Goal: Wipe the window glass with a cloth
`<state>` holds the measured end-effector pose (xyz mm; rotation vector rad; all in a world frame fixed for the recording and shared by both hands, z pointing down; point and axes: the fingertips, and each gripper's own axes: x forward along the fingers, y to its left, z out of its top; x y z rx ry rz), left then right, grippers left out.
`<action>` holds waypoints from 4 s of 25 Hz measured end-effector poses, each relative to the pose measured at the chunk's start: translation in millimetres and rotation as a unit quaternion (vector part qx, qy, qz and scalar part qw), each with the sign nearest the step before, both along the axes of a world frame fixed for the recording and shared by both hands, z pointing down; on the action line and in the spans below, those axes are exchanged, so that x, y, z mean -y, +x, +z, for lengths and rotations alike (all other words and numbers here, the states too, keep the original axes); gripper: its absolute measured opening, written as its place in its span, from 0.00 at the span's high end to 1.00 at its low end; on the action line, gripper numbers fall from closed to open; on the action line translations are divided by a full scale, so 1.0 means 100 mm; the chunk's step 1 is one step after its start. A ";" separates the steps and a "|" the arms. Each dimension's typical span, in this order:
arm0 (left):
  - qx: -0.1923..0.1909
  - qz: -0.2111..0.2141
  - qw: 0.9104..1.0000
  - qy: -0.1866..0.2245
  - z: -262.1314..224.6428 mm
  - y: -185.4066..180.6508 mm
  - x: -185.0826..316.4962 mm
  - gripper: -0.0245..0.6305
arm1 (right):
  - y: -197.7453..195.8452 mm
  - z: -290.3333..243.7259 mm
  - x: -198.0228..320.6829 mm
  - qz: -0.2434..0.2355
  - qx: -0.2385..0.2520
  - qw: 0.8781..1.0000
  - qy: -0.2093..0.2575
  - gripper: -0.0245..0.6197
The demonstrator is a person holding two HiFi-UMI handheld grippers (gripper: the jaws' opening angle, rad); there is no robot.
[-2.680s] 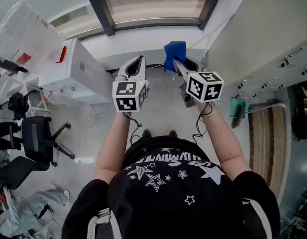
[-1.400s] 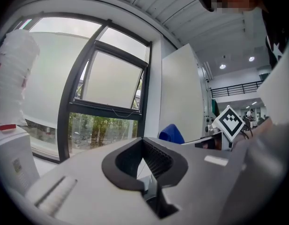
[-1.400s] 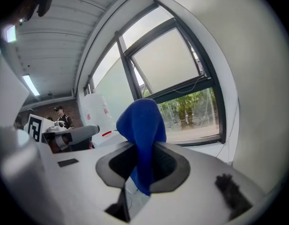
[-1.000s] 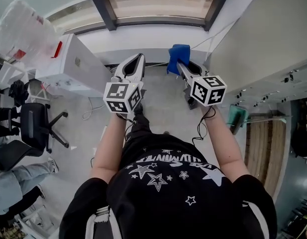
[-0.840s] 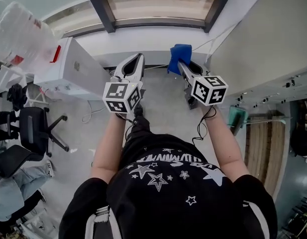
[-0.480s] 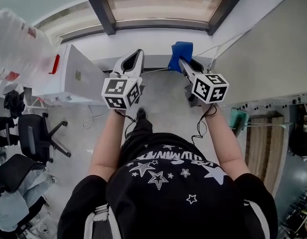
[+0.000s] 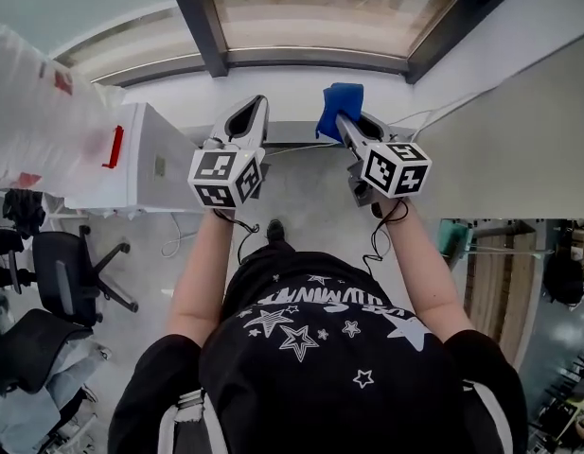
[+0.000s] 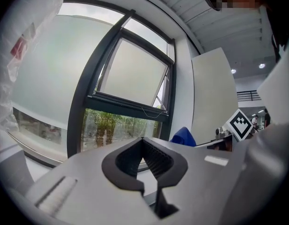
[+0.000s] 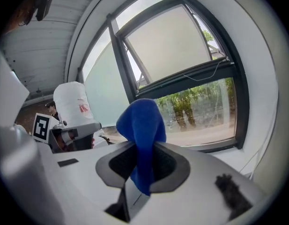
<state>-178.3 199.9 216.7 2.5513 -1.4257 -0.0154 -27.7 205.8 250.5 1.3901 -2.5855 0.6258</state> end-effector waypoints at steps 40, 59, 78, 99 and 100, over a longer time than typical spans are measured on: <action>0.056 -0.039 0.997 -0.029 0.38 0.67 2.19 0.95 | 0.57 0.34 2.35 -0.013 0.042 0.998 -0.038 0.85; 0.071 -0.128 0.989 -0.034 0.36 0.36 2.53 0.95 | 0.20 0.52 3.01 -0.107 0.036 0.992 -0.056 0.85; 0.051 -0.146 0.988 -0.028 0.45 -1.60 3.27 0.95 | -1.95 0.60 3.85 -0.148 -0.030 0.988 -0.037 0.85; 0.031 -0.112 0.992 -0.044 0.76 -2.06 3.68 0.95 | -2.96 0.72 4.89 -0.131 -0.066 0.989 0.015 0.85; 0.034 -0.111 0.992 -0.044 0.76 -2.03 3.70 0.95 | -2.94 0.72 4.91 -0.131 -0.064 0.989 0.016 0.85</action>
